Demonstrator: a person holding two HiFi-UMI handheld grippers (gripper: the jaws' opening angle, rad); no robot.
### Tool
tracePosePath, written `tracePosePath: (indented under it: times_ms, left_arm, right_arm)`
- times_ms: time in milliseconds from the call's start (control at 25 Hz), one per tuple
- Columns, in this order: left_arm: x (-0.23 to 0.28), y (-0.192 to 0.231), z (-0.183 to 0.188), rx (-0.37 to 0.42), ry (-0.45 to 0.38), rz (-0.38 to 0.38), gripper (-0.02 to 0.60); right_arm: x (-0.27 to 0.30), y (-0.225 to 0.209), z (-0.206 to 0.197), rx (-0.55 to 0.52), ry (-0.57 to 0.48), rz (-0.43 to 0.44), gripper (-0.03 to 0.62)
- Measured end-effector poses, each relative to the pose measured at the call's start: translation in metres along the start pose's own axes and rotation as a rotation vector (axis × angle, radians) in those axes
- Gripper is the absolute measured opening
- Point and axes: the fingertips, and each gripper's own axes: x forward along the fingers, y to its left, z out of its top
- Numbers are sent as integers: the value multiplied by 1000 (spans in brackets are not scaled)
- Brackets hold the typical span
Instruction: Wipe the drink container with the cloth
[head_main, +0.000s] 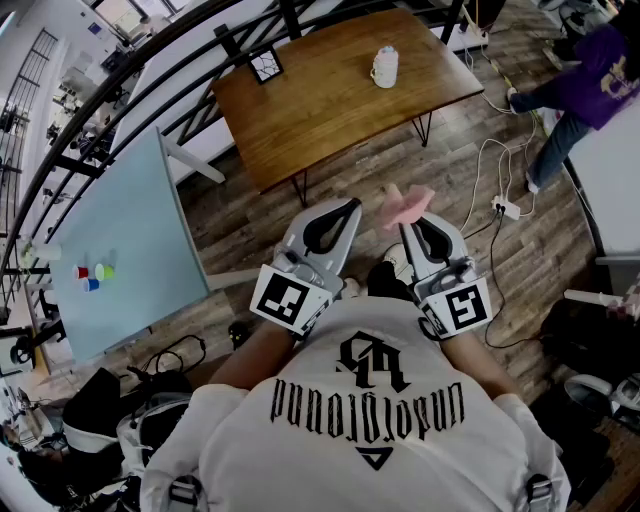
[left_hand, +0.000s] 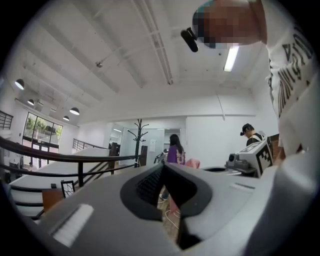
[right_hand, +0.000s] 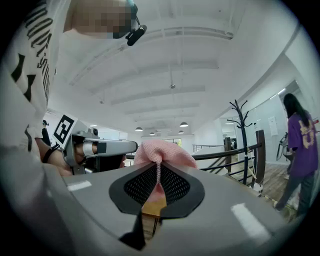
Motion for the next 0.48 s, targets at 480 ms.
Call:
tracePosePath:
  times_ms: [480]
  left_arm:
    - [41, 7, -10, -57, 49, -9, 49]
  right_arm:
    - [16, -41, -3, 17, -5, -11, 25]
